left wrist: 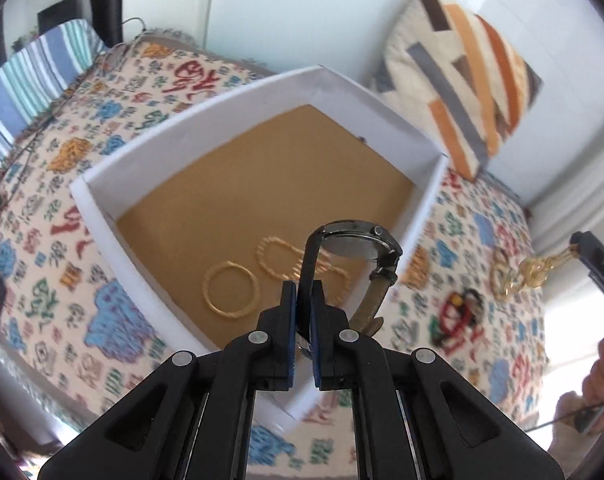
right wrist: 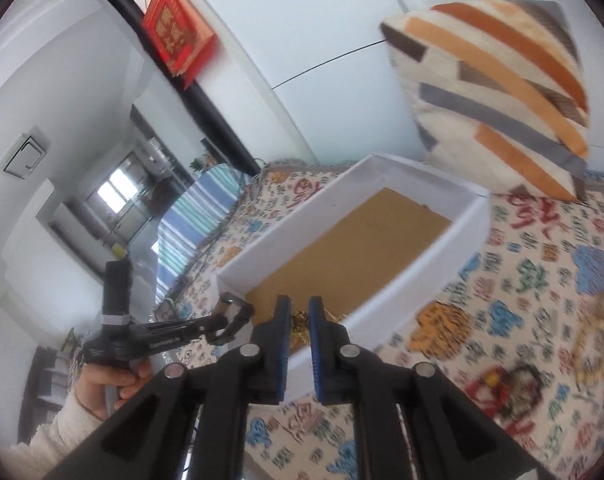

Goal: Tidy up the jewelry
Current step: 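Carry the watch and keychain into the white box and open both grippers, then withdraw both grippers from the box back over the jewelry pile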

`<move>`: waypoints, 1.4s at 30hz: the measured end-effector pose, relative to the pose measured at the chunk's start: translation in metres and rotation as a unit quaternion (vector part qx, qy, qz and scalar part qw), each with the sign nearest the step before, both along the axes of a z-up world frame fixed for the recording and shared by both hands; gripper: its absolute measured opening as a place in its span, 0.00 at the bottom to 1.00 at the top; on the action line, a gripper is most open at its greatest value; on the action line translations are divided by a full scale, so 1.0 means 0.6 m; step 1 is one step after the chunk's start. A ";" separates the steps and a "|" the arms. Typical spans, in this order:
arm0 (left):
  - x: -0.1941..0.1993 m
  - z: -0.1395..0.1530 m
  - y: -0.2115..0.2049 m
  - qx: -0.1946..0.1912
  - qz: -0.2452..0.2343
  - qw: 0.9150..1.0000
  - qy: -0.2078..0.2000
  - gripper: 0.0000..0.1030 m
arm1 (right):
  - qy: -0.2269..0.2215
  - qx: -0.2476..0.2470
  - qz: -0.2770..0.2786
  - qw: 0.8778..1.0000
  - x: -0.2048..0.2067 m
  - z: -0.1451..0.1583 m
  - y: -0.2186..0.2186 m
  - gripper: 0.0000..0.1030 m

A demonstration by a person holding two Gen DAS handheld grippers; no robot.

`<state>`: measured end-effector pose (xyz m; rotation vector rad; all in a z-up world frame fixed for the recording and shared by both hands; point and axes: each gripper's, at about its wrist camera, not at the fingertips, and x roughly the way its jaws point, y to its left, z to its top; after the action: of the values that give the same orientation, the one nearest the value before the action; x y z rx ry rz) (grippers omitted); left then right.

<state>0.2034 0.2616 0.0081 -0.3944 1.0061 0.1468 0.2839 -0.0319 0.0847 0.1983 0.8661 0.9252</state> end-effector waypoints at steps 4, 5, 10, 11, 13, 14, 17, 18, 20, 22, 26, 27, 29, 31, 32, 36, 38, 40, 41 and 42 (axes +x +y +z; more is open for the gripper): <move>0.051 -0.043 0.046 0.002 0.025 0.999 0.023 0.04 | -0.001 -0.025 0.015 1.000 0.053 -0.017 0.104 0.09; 0.058 -0.052 0.057 0.001 0.031 0.999 0.029 0.04 | -0.004 -0.032 0.014 0.999 0.060 -0.024 0.120 0.09; 0.106 -0.108 0.085 -0.006 0.049 0.997 0.059 0.04 | 0.001 -0.097 0.026 0.995 0.122 -0.093 0.234 0.10; 0.112 -0.116 0.087 -0.006 0.052 0.997 0.063 0.06 | 0.003 -0.106 0.026 0.994 0.133 -0.110 0.248 0.12; 0.121 -0.131 0.091 -0.007 0.064 0.996 0.066 0.10 | 0.003 -0.119 0.031 0.992 0.147 -0.137 0.268 0.16; 0.122 -0.139 0.092 -0.003 0.074 0.995 0.068 0.20 | -0.001 -0.123 0.028 0.992 0.151 -0.146 0.272 0.33; 0.110 -0.140 0.086 0.011 0.085 0.994 0.065 0.55 | -0.023 -0.126 -0.002 0.992 0.135 -0.155 0.241 0.48; 0.103 -0.135 0.082 0.015 0.083 0.995 0.058 0.62 | -0.025 -0.129 -0.005 0.991 0.130 -0.156 0.229 0.52; 0.079 -0.119 0.065 0.034 0.072 0.996 0.041 0.71 | -0.050 -0.143 -0.019 0.988 0.102 -0.154 0.187 0.66; 0.053 -0.104 0.046 0.050 0.063 0.997 0.022 0.78 | -0.084 -0.159 -0.034 0.983 0.081 -0.150 0.150 0.72; -0.012 -0.074 -0.023 0.081 0.027 0.996 -0.021 0.92 | -0.138 -0.192 -0.067 0.969 -0.002 -0.159 0.042 0.73; -0.032 -0.071 -0.049 0.092 0.016 0.995 -0.030 0.96 | -0.141 -0.196 -0.074 0.967 -0.014 -0.162 0.021 0.75; -0.063 -0.071 -0.095 0.106 -0.005 0.993 -0.043 0.97 | -0.142 -0.211 -0.098 0.962 -0.054 -0.179 -0.040 0.76; -0.084 -0.083 -0.140 0.118 -0.033 0.992 -0.041 0.98 | -0.130 -0.227 -0.126 0.957 -0.088 -0.197 -0.101 0.76; -0.094 -0.092 -0.165 0.122 -0.049 0.991 -0.036 0.98 | -0.119 -0.235 -0.139 0.955 -0.104 -0.208 -0.129 0.76; -0.126 -0.150 -0.264 0.132 -0.100 0.986 -0.009 0.98 | -0.067 -0.258 -0.180 0.947 -0.153 -0.241 -0.225 0.76; -0.136 -0.174 -0.298 0.125 -0.123 0.985 0.000 0.98 | -0.050 -0.261 -0.204 0.942 -0.180 -0.248 -0.268 0.76; -0.144 -0.190 -0.331 0.123 -0.140 0.982 0.010 0.98 | -0.036 -0.258 -0.225 0.939 -0.202 -0.253 -0.306 0.76; -0.149 -0.195 -0.350 0.126 -0.145 0.981 0.017 0.98 | -0.030 -0.256 -0.235 0.937 -0.213 -0.255 -0.323 0.76; -0.151 -0.202 -0.366 0.128 -0.153 0.980 0.025 0.98 | -0.026 -0.254 -0.244 0.936 -0.223 -0.256 -0.335 0.77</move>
<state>0.1125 0.0422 -0.1131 0.0015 1.0709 0.0081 0.1503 -0.2328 -0.0687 -0.0607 0.9231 0.2255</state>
